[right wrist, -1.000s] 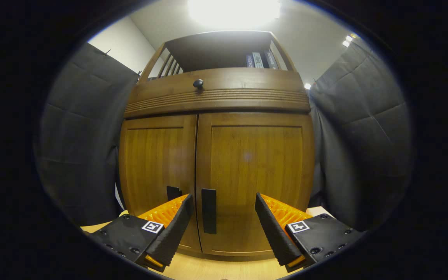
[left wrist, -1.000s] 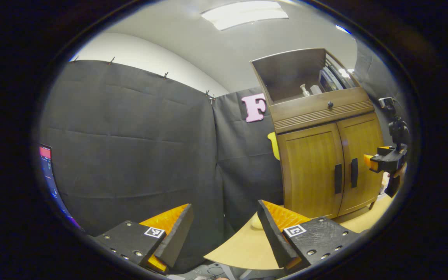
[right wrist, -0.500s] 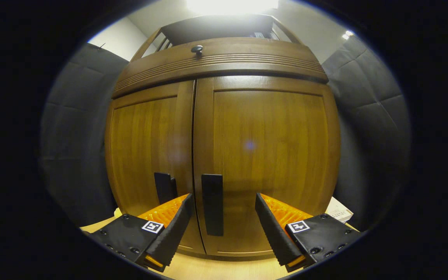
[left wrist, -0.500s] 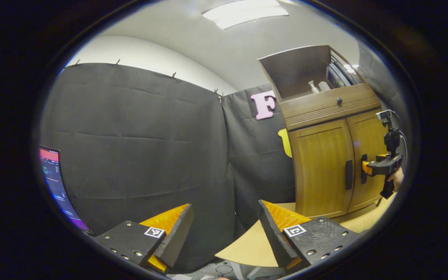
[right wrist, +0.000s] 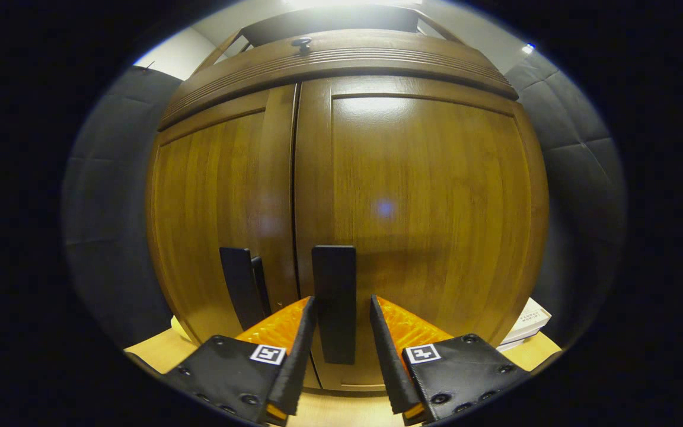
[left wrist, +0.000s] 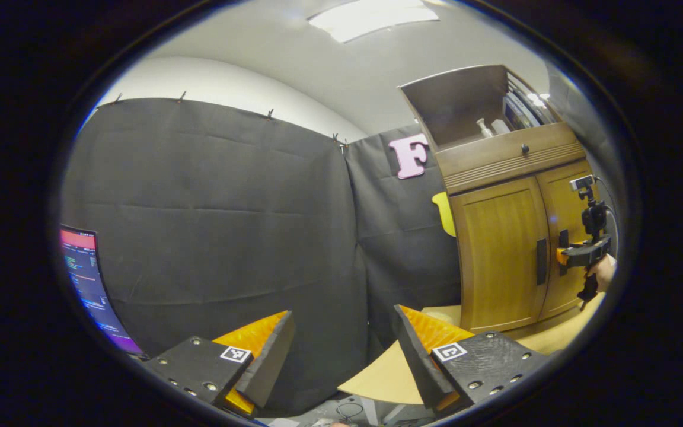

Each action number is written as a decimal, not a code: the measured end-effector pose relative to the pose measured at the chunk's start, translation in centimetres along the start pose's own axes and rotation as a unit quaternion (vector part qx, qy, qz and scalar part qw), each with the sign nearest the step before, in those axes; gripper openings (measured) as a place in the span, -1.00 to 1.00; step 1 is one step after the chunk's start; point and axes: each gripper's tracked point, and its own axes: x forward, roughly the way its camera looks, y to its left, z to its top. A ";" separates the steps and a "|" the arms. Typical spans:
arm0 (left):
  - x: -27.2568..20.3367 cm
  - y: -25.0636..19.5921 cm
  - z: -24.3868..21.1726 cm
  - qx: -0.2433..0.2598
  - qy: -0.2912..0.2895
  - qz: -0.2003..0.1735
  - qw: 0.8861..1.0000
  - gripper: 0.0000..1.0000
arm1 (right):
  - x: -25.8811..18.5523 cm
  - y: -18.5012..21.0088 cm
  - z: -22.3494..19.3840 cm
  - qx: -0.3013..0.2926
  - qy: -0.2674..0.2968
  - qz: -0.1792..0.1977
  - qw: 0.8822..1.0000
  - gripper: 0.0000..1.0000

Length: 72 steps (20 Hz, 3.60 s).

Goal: Open the right door of the double-door shoe cabinet with the right hand, and open the left door with the left hand.

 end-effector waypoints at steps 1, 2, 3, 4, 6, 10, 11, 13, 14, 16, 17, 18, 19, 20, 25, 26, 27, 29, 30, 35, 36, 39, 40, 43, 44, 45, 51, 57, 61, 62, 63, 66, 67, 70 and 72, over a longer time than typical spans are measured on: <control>-0.2 0.0 0.1 -0.001 0.001 0.001 1.000 0.90 | 0.0 0.3 -0.2 0.000 0.005 0.005 1.000 0.13; -0.2 0.1 0.2 -0.001 0.001 0.002 1.000 0.90 | 0.1 0.7 -0.3 0.000 0.010 0.010 1.000 0.02; -0.2 0.1 0.2 -0.001 0.000 0.003 1.000 0.90 | 0.1 0.9 -0.3 -0.003 0.012 0.013 1.000 0.02; -0.2 0.2 0.3 -0.001 0.000 0.005 1.000 0.92 | 0.2 0.7 -0.3 -0.008 0.013 0.007 1.000 0.12; -0.1 0.2 0.1 -0.003 -0.002 0.007 1.000 0.90 | -0.2 0.2 -0.3 -0.005 0.013 -0.008 1.000 -0.36; 0.0 0.1 0.2 -0.005 -0.006 0.001 1.000 0.90 | 0.2 0.2 -0.3 0.003 0.017 -0.002 1.000 -0.44; -0.1 0.0 0.3 -0.006 -0.008 -0.001 1.000 0.90 | 0.0 0.2 -0.5 0.005 0.022 0.000 1.000 -0.51; -0.1 -0.1 0.4 -0.009 -0.012 -0.007 1.000 0.90 | 0.0 0.2 -0.5 0.012 0.027 -0.001 1.000 -0.73; -0.1 -0.1 0.5 -0.010 -0.014 -0.009 1.000 0.90 | -0.2 0.2 -0.4 0.014 0.026 0.000 1.000 -0.80; -0.1 -0.2 0.6 -0.013 -0.018 -0.018 1.000 0.92 | -0.6 0.2 -0.3 0.017 0.027 0.005 0.999 -0.73; -0.1 -0.3 0.6 -0.014 -0.019 -0.021 0.999 0.92 | -0.9 0.2 -0.3 0.019 0.026 0.009 0.999 -0.80; 0.0 -0.4 0.5 -0.016 -0.019 -0.026 0.999 0.92 | -1.4 0.2 -0.5 0.020 0.026 0.012 0.999 -0.73; 0.1 -0.6 0.3 -0.018 -0.019 -0.031 0.999 0.92 | -1.9 0.2 -0.5 0.019 0.025 0.014 0.999 -0.73; 0.2 -0.7 0.3 -0.021 -0.019 -0.037 0.999 0.92 | -2.5 0.2 -0.5 0.019 0.025 0.017 0.999 -0.80; 0.7 -1.4 -0.2 -0.028 -0.026 -0.066 0.997 0.92 | -4.5 0.0 -0.5 0.021 0.025 0.033 0.999 -0.73; 0.8 -1.6 -0.3 -0.030 -0.026 -0.071 0.997 0.90 | -5.0 0.0 -0.6 0.020 0.025 0.037 0.999 -0.80; 1.0 -1.8 -0.4 -0.032 -0.027 -0.077 0.996 0.92 | -5.4 -0.2 -0.6 0.021 0.025 0.041 0.999 -0.80; 1.1 -2.0 -0.3 -0.036 -0.028 -0.089 0.995 0.92 | -6.5 -0.4 -0.7 0.024 0.024 0.050 0.998 -0.73; 1.2 -2.1 -0.3 -0.037 -0.028 -0.095 0.994 0.92 | -6.9 -0.5 -0.7 0.023 0.024 0.054 0.998 -0.73; 1.0 -2.4 0.4 -0.040 -0.035 -0.124 0.991 0.92 | -9.0 -1.0 -1.0 0.022 0.025 0.065 0.997 -0.80; 1.0 -2.5 0.5 -0.041 -0.036 -0.129 0.990 0.92 | -9.4 -1.1 -1.0 0.021 0.025 0.066 0.997 -0.74; 0.8 -2.7 0.9 -0.048 -0.039 -0.147 0.987 0.92 | -10.8 -1.8 -1.0 0.017 0.026 0.068 0.997 -0.73; 0.8 -2.8 1.0 -0.050 -0.040 -0.153 0.986 0.92 | -11.3 -2.0 -1.2 0.017 0.028 0.069 0.997 -0.73; 0.7 -3.2 1.2 -0.054 -0.041 -0.173 0.983 0.92 | -12.7 -2.9 -1.3 0.015 0.029 0.071 0.997 -0.81; 0.6 -3.4 1.4 -0.055 -0.041 -0.180 0.981 0.92 | -13.0 -3.2 -1.4 0.015 0.030 0.071 0.997 -0.74; 0.5 -3.5 1.6 -0.057 -0.042 -0.187 0.980 0.92 | -13.4 -3.5 -1.4 0.015 0.031 0.070 0.997 -0.74; 0.6 -4.5 1.6 -0.064 -0.045 -0.228 0.970 0.92 | -15.5 -5.2 -1.5 0.022 0.037 0.066 0.997 -0.74; 0.5 -6.3 1.3 -0.072 -0.050 -0.269 0.959 0.92 | -17.9 -7.7 -2.0 0.020 0.043 0.050 0.998 -0.81; 0.3 -7.8 1.7 -0.078 -0.050 -0.295 0.951 0.90 | -19.3 -9.6 -2.0 0.026 0.047 0.040 0.998 -0.81; 0.2 -8.3 2.0 -0.079 -0.051 -0.301 0.949 0.92 | -19.6 -10.0 -2.0 0.026 0.047 0.037 0.998 -0.75; 0.0 -8.1 1.7 -0.080 -0.051 -0.306 0.947 0.92 | -19.9 -10.4 -2.0 0.025 0.047 0.035 0.998 -0.75; 0.0 -8.5 1.8 -0.082 -0.052 -0.322 0.942 0.92 | -20.7 -11.8 -2.1 0.025 0.049 0.027 0.998 -0.75; 0.0 -8.7 1.8 -0.082 -0.052 -0.327 0.940 0.92 | -21.0 -12.3 -2.1 0.026 0.049 0.024 0.998 -0.75; 0.2 -9.1 1.8 -0.081 -0.053 -0.338 0.936 0.92 | -21.5 -13.7 -2.1 0.026 0.049 0.017 0.998 -0.75; 0.4 -9.6 1.7 -0.081 -0.053 -0.344 0.934 0.92 | -21.9 -14.7 -2.1 0.026 0.049 0.011 0.998 -0.82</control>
